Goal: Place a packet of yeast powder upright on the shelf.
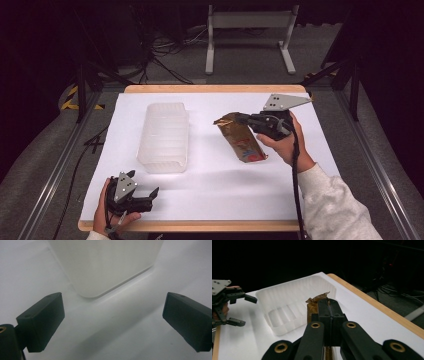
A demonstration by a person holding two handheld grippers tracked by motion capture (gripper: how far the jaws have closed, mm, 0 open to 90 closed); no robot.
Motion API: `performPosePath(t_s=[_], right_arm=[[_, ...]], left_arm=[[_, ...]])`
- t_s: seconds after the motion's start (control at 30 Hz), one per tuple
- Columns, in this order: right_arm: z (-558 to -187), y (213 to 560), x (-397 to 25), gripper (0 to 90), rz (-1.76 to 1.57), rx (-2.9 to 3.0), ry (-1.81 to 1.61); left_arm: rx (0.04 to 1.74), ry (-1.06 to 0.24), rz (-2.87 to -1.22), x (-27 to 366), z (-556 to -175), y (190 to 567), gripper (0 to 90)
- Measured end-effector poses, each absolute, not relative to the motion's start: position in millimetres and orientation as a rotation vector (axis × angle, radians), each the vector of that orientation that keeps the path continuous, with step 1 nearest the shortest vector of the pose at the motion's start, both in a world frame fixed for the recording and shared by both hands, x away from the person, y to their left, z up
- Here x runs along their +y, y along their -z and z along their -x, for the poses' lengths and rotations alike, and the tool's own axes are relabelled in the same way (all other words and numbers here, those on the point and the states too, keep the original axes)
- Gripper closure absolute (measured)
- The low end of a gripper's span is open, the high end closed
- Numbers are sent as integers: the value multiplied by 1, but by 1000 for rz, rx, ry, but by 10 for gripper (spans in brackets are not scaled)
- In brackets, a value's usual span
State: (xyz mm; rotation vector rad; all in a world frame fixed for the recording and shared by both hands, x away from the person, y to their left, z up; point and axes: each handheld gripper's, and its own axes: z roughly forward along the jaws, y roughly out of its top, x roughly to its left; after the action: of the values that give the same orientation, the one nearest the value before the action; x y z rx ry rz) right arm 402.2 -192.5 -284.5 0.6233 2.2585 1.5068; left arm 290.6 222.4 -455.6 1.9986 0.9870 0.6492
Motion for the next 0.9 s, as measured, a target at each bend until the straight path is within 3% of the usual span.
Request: performPosePath(t_s=[0.9], right_arm=[[-423,279,-93,900,-490,2288,-1632]], left_arm=[[989,-649,-1989,226,-289,457,48]])
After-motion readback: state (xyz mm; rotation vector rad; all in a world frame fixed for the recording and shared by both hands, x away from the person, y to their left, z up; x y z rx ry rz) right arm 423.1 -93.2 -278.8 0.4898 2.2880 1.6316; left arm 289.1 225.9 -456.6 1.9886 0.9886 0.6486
